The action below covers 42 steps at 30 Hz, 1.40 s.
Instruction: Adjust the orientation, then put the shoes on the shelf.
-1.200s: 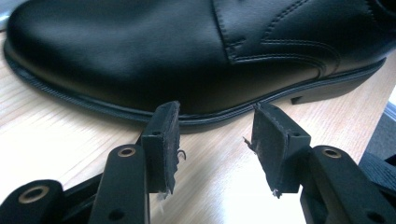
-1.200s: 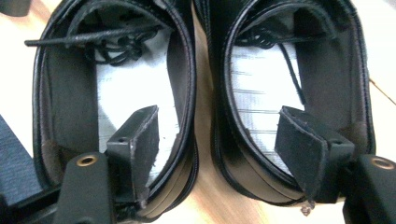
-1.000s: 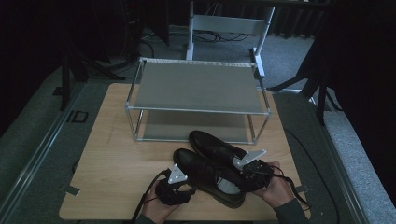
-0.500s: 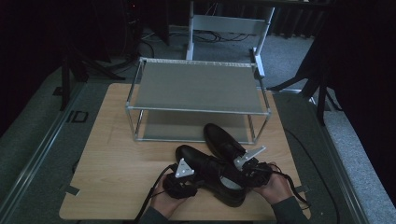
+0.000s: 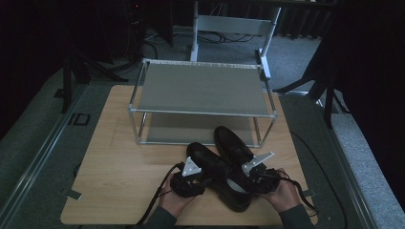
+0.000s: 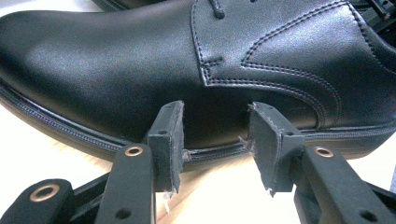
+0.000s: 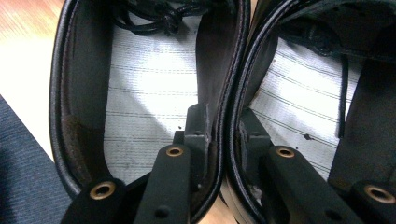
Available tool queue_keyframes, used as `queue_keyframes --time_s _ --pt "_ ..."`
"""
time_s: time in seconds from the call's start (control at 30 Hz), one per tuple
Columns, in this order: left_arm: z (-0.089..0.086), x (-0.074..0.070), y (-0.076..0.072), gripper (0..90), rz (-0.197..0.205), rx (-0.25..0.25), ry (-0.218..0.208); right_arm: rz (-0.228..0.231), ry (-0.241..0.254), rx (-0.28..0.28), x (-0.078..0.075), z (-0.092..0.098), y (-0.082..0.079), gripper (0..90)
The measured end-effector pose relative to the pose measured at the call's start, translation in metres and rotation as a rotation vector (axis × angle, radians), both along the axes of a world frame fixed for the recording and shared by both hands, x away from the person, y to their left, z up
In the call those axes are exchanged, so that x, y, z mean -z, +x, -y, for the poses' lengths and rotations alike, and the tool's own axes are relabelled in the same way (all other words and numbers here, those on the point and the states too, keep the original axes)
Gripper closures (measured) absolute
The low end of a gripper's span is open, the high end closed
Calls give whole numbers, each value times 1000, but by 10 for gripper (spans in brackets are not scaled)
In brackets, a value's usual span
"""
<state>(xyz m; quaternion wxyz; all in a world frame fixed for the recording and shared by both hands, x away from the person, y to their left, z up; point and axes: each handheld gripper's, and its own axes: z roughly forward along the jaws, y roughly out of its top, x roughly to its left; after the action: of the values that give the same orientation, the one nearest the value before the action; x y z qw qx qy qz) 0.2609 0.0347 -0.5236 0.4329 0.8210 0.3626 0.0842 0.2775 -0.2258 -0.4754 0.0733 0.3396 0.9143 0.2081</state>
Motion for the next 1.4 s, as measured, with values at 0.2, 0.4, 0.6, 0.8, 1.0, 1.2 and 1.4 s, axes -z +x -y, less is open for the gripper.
queue_keyframes --time_s 0.2,0.4,0.6,0.8,1.0,1.2,1.4 --pt "10 1 -1 561 12 34 -5 5 16 29 0 13 -9 778" --pt "11 -5 -5 531 39 53 43 12 37 60 1 22 -14 782" --pt "2 0 -19 528 44 48 112 19 42 73 2 25 -20 792" --pt "9 12 -20 517 39 31 150 18 43 75 2 21 -23 791" --pt "12 13 -5 519 29 2 132 20 69 76 2 19 -27 789" --pt "12 12 0 552 22 4 109 44 135 139 4 23 -31 797" --pt "13 12 1 562 15 10 121 72 111 141 0 16 -38 804"
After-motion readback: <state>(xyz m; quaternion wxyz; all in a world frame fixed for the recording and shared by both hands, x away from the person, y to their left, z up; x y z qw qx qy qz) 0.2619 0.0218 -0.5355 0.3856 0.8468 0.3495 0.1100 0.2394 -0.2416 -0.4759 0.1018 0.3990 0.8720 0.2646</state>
